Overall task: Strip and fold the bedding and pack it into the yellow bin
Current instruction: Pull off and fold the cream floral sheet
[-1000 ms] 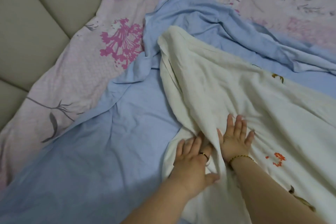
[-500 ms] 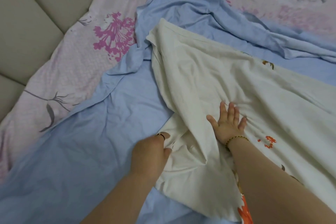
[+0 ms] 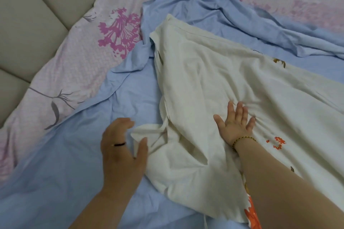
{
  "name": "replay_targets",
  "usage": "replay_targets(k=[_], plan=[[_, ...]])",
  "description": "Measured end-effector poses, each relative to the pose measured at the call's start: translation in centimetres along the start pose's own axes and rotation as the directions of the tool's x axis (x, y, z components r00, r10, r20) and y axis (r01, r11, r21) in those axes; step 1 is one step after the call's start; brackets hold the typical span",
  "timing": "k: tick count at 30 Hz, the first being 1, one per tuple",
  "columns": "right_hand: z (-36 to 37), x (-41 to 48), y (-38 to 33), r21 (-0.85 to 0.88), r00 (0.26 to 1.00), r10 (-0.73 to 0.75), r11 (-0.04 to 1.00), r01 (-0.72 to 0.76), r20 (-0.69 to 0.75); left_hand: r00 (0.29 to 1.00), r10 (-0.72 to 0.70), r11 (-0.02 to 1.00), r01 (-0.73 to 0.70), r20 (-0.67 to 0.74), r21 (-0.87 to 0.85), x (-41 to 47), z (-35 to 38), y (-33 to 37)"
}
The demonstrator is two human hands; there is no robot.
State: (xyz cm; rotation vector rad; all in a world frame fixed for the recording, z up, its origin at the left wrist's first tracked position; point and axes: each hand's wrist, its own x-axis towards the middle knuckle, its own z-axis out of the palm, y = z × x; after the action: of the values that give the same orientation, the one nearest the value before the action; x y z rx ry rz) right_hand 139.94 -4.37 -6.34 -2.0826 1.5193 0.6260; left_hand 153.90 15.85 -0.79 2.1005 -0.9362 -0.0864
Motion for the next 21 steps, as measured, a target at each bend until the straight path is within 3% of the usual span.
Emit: replay_targets(k=[2,4,6,7,10,16,21], plan=[[0.0,0.0,0.0,0.001,1.0,-0.002,1.0,0.002,-0.005,0.975,0.108,0.993,-0.114,0.197,0.017,0.3,1.3,1.0],[0.1,0.0,0.0,0.0,1.0,-0.001,1.0,0.001,-0.007,0.883,0.005,1.0,0.008,0.469,-0.026,0.5,2.6,2.5],[0.1,0.0,0.1,0.003,1.0,-0.002,1.0,0.002,-0.007,0.777,-0.142,0.988,0.074,0.614,0.134,0.0,4.3,2.3],[0.1,0.0,0.1,0.003,1.0,-0.003,1.0,0.003,-0.009,0.734,-0.158,0.979,0.03,0.66,0.202,-0.1,4.9,2.1],[0.1,0.1,0.1,-0.005,1.0,-0.009,1.0,0.008,-0.012,0.661,-0.071,0.932,-0.223,0.747,0.285,-0.6,5.2,2.5],[0.3,0.2,0.2,0.005,1.0,-0.011,1.0,0.011,-0.022,0.558,-0.093,0.91,-0.289,0.825,0.298,-0.8,3.7,1.8],[0.4,0.1,0.3,0.019,1.0,-0.014,1.0,0.014,-0.026,0.55,0.067,0.86,-0.454,0.832,0.231,-2.1,1.4,-0.3]])
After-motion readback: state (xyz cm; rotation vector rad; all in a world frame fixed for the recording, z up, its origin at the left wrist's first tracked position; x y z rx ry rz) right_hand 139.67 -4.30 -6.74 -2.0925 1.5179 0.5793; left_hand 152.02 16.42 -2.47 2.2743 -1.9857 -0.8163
